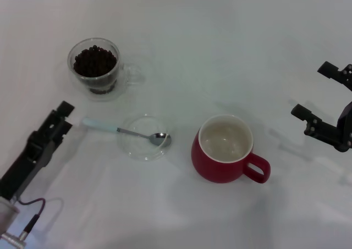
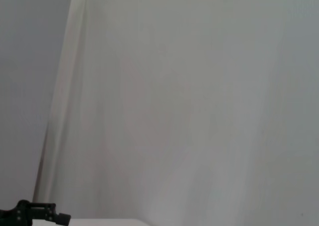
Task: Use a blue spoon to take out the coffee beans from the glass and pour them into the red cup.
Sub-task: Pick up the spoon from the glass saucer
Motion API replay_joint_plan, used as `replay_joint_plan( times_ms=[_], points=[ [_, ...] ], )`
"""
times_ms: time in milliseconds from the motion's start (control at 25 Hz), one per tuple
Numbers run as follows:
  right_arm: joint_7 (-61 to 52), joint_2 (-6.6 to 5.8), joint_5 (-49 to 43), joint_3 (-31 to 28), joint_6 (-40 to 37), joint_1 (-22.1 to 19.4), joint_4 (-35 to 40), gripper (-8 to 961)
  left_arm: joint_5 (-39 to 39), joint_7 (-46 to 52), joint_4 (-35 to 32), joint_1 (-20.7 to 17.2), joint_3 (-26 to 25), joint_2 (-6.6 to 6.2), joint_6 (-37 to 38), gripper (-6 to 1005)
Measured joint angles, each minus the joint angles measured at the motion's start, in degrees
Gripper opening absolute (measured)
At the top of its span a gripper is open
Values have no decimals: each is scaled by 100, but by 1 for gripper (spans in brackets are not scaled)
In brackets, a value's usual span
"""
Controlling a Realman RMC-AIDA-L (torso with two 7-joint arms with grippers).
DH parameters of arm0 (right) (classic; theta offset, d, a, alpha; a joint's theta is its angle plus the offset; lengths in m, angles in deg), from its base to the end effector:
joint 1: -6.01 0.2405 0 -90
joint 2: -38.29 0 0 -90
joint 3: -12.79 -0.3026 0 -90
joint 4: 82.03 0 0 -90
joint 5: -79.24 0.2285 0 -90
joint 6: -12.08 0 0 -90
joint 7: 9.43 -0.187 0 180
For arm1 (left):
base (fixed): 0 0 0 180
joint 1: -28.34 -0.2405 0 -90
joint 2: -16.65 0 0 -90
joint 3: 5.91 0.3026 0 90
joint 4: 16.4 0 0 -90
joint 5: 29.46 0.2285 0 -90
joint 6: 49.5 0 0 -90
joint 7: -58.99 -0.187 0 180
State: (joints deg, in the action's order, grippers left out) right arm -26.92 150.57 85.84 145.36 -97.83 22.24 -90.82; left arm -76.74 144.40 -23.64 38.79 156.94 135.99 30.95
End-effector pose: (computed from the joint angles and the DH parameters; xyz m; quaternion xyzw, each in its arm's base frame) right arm 0.3722 0.2357 -0.0246 -0.8541 0.0455 0.3730 0.3595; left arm -0.3818 0.2491 -0.1220 -0.5346 -0.6526 -0.5058 0.1802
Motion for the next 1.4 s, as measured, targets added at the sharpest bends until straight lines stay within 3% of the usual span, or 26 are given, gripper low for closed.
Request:
replay_joint_plan(
  times_ms=[440,1240,1400],
  points=[
    [45,30,0,-12,-31,-37,0,876,460,234,-60,398,1,2,-523,855],
    [48,30,67,-12,11,-15,2,876,715,69,-68,672,0,11,-574,848],
    [51,30,74,-12,13,-1,1,876,721,85,-67,671,0,11,-575,766]
  ],
)
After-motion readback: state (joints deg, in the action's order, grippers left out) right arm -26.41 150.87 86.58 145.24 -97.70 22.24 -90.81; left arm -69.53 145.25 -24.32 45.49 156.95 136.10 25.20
